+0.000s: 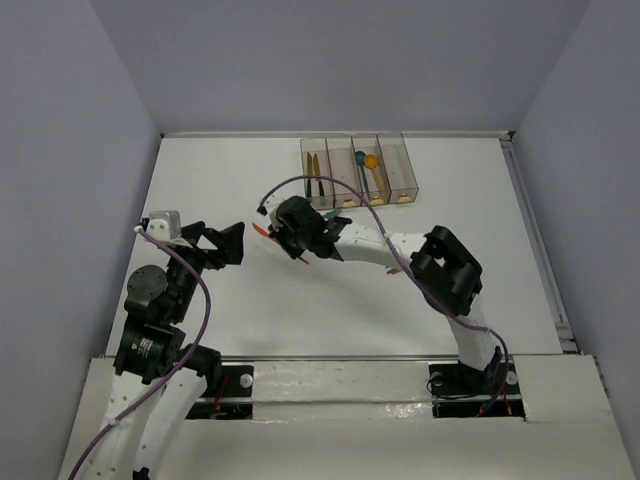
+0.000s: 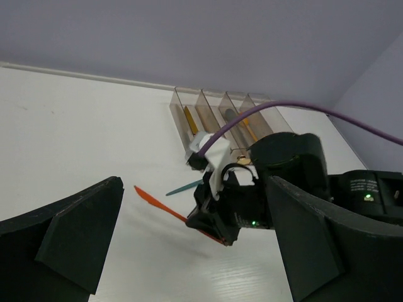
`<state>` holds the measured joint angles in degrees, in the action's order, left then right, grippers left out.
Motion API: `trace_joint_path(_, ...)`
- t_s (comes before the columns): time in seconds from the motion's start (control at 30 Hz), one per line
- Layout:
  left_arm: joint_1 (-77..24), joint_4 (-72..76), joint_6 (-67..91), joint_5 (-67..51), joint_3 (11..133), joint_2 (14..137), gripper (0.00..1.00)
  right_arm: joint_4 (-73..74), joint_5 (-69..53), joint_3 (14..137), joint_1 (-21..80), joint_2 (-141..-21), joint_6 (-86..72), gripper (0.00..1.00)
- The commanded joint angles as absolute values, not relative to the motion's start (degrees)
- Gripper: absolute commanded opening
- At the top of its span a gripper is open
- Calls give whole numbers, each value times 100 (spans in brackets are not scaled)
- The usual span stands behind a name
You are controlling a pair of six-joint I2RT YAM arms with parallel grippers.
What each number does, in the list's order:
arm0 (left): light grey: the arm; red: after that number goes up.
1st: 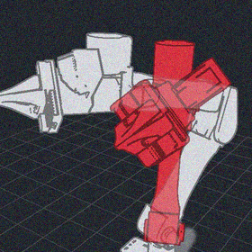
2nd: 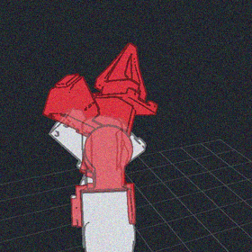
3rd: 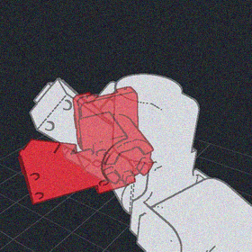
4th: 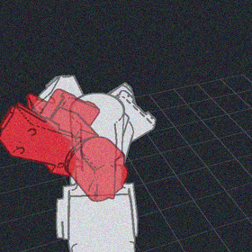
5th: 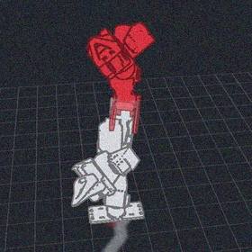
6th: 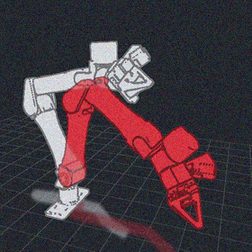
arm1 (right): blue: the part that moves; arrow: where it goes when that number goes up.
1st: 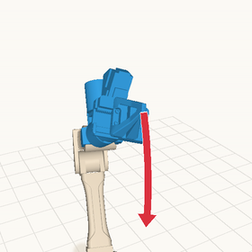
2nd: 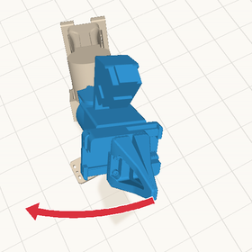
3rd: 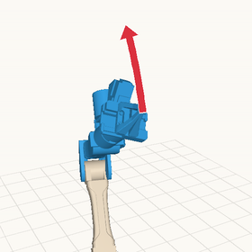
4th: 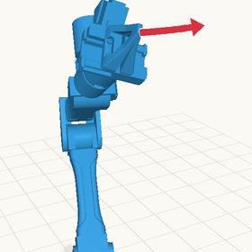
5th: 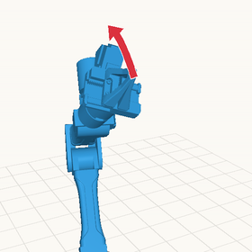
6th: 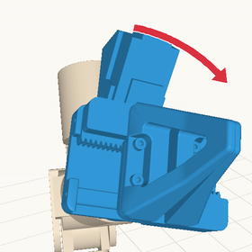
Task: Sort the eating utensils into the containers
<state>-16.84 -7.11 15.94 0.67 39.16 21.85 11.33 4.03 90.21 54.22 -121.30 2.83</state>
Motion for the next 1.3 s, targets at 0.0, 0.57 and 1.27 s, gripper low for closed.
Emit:
trace_joint_path(0.0,-1758,-457,1556,35,4148,2145,99,686,728,9412,5029,-11479,-237,0)
trace_joint_path(0.57,-1811,-475,1556,35,4148,2162,99,1072,932,11995,3367,-13068,-1537,0)
trace_joint_path(1.27,-1811,-466,1556,26,4131,2145,99,686,914,11725,3313,-13114,-2250,56)
